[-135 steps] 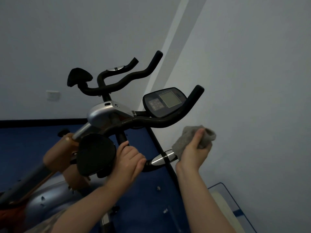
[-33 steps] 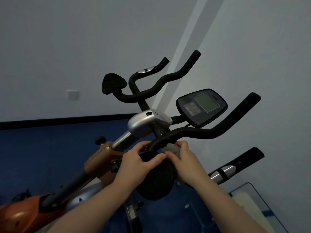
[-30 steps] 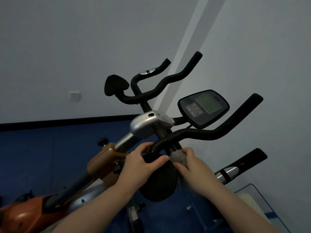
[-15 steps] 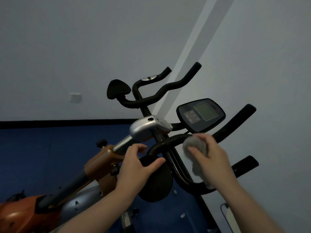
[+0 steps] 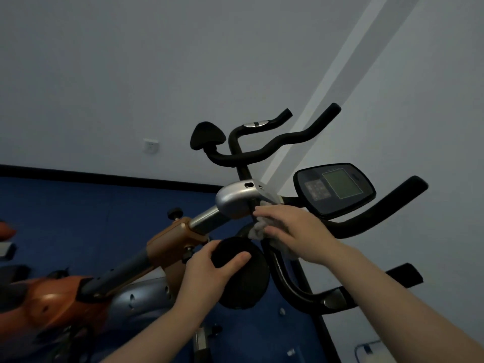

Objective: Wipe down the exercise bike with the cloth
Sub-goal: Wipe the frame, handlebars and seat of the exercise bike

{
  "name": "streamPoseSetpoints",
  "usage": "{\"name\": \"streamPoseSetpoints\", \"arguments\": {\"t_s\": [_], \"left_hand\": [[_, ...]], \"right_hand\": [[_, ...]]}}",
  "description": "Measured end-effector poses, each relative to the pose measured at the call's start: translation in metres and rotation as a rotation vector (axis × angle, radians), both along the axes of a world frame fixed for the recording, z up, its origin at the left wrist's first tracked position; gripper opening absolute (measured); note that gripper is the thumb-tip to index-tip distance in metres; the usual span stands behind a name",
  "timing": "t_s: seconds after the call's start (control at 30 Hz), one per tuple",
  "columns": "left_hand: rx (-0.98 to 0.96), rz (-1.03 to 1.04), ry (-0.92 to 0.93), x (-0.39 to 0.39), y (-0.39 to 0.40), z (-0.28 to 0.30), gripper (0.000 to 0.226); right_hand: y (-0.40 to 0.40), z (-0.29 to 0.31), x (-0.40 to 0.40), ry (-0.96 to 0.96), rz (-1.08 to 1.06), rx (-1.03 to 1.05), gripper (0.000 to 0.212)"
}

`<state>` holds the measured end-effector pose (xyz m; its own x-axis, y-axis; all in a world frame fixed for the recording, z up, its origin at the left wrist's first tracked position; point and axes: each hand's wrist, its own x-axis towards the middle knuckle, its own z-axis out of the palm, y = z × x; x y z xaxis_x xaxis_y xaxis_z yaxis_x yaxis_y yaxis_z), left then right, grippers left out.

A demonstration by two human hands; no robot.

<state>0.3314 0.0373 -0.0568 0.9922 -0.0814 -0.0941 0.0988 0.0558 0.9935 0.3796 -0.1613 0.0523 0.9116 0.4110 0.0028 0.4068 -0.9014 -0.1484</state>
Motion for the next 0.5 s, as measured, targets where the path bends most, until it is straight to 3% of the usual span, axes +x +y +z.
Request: {"name": "streamPoseSetpoints", "arguments": {"t_s": [0.1, 0.17, 0.23, 0.33, 0.5], "left_hand": [[0.004, 0.019, 0.005, -0.001, 0.000, 0.002, 0.042], [0.021, 0.029, -0.006, -0.003, -0.001, 0.004, 0.039], [0.043, 0.028, -0.022, -0.006, -0.001, 0.008, 0.036], [0.048, 0.033, -0.011, -0.010, 0.000, 0.009, 0.037], [-0.007, 0.069, 0.039, -0.017, 0.000, 0.005, 0.046]], "right_hand": [[0.004, -0.005, 0.000, -0.072, -0.119, 0.090, 0.045], [0.021, -0.017, -0.001, -0.094, -0.035, 0.136, 0.037], [0.031, -0.018, 0.003, 0.033, 0.104, 0.145, 0.034], [0.025, 0.004, 0.023, 0.222, 0.096, 0.129, 0.031], [0.044, 0.005, 0.033, 0.344, 0.180, -0.043, 0.027]]}}
